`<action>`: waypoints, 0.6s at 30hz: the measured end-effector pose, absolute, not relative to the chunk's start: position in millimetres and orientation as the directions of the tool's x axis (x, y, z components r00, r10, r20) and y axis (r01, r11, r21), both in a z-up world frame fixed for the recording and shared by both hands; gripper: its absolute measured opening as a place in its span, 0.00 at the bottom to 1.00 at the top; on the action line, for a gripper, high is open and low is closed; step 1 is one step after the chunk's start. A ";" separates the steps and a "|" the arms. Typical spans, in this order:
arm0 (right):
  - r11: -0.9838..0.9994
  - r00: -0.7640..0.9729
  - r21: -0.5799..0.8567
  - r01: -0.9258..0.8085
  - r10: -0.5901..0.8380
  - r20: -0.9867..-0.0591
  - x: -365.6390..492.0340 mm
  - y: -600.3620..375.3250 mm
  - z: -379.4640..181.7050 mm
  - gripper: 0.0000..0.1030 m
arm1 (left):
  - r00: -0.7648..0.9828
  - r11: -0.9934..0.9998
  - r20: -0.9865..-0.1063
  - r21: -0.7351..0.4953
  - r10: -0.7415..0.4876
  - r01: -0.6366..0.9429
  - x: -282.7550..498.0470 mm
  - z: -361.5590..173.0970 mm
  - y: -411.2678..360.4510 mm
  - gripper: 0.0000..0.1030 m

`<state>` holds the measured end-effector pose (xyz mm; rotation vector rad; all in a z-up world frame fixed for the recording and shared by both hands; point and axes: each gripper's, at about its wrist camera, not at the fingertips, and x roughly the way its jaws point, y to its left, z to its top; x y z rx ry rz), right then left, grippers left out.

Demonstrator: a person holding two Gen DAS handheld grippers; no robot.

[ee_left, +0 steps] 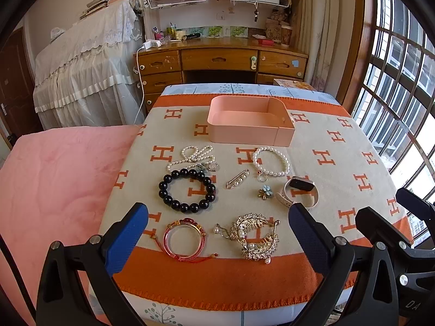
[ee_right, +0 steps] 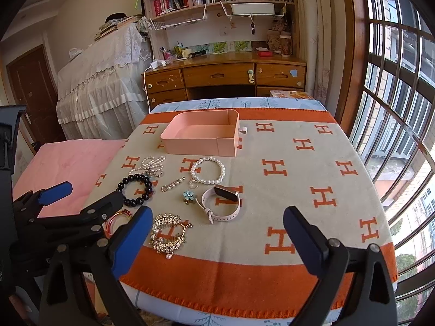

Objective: Organize jewelry

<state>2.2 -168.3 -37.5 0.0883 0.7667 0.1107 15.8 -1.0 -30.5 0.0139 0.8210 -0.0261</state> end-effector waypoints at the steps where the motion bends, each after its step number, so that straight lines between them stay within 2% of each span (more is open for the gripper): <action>1: 0.990 0.714 0.121 -0.069 0.134 -0.687 2.3 -168.1 -37.8 0.94 | 0.681 1.000 -0.732 0.004 -0.016 0.028 15.9 -31.0 -0.9 0.99; 18: 0.987 0.700 0.130 -0.089 0.155 -0.697 2.8 -162.8 -38.0 0.80 | 0.677 1.000 -0.736 0.004 -0.017 0.030 15.2 -36.5 1.8 0.99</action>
